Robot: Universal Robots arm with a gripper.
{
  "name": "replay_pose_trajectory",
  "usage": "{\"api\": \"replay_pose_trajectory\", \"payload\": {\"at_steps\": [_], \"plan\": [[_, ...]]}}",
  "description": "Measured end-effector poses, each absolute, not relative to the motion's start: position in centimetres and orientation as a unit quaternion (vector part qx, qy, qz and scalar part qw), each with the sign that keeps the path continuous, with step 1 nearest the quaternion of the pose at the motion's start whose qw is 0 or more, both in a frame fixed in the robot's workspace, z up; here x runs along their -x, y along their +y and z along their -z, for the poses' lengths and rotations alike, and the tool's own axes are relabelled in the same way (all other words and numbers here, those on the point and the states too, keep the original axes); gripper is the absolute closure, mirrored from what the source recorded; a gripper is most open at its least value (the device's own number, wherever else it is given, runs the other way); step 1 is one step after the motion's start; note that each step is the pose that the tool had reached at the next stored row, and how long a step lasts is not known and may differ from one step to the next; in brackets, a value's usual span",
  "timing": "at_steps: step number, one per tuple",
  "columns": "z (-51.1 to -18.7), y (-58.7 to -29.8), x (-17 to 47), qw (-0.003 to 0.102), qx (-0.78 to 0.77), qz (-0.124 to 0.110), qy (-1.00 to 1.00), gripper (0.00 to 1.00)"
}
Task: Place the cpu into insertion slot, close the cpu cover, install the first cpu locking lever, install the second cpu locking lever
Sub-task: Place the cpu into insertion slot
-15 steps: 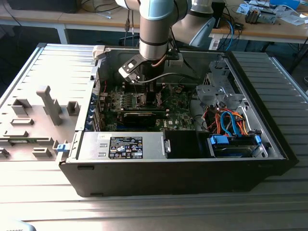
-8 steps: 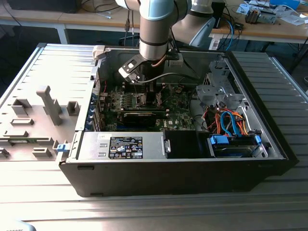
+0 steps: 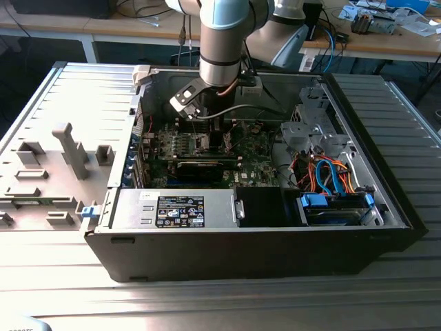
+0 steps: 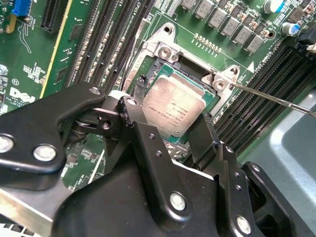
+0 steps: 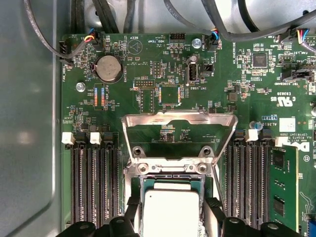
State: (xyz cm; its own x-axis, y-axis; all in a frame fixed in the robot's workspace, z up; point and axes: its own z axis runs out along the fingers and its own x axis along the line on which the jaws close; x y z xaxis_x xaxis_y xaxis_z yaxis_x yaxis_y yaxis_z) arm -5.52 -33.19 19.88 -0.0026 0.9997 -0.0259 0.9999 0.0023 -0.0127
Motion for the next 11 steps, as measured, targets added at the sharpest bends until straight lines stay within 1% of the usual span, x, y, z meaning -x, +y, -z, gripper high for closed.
{"api": "replay_pose_trajectory", "payload": {"at_steps": [11], "plan": [[-19.87,-33.19,5.47,0.007,-0.694,0.015,0.720,0.38]]}}
